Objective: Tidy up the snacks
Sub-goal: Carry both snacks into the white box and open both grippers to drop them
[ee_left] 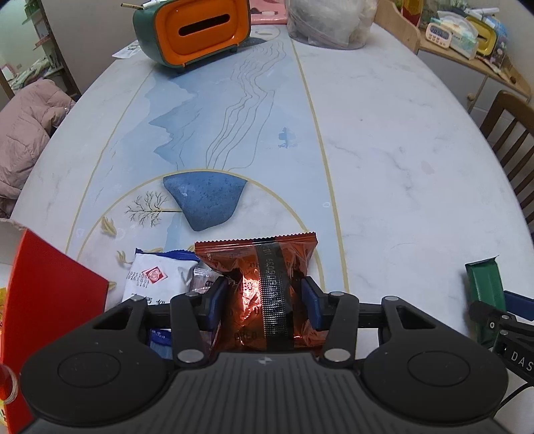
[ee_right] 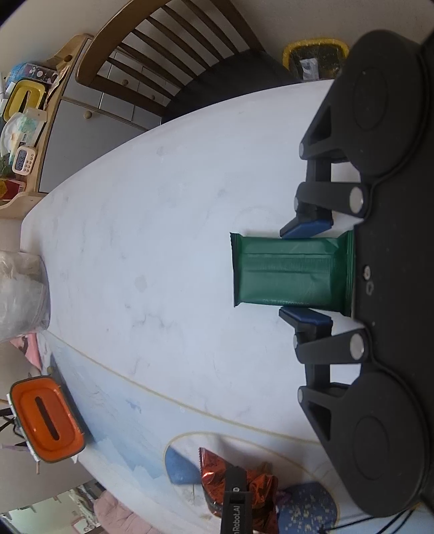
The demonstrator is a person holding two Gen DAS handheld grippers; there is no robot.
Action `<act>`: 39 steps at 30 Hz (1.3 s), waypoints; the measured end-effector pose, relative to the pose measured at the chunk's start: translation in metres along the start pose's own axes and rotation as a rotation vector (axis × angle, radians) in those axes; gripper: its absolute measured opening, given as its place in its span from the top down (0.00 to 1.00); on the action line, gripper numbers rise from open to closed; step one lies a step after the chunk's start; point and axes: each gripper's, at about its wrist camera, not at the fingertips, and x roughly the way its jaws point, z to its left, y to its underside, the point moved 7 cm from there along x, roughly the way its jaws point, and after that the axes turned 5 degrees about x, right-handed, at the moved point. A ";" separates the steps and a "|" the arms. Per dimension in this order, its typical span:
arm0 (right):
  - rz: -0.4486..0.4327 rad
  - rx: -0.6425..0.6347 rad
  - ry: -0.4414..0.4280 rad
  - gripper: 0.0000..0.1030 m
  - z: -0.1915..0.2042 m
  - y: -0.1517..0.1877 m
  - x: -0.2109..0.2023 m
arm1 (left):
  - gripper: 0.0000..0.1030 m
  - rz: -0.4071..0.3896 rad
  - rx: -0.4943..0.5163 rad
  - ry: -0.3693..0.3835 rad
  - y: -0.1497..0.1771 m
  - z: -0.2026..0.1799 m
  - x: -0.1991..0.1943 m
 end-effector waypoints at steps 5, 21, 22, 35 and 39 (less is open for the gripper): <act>-0.009 0.009 -0.047 0.59 0.003 0.002 -0.023 | 0.55 -0.008 -0.009 0.030 0.006 0.005 -0.019; -0.044 -0.002 -0.166 0.59 0.045 0.017 -0.101 | 0.55 -0.087 -0.013 0.106 0.033 0.044 -0.099; -0.045 -0.005 -0.170 0.59 0.050 0.019 -0.105 | 0.55 -0.090 -0.016 0.110 0.036 0.049 -0.103; -0.062 -0.051 -0.241 0.59 0.125 0.034 -0.143 | 0.55 -0.075 -0.061 0.157 0.077 0.111 -0.153; -0.064 -0.078 -0.265 0.59 0.155 0.038 -0.150 | 0.55 -0.083 -0.081 0.179 0.089 0.132 -0.169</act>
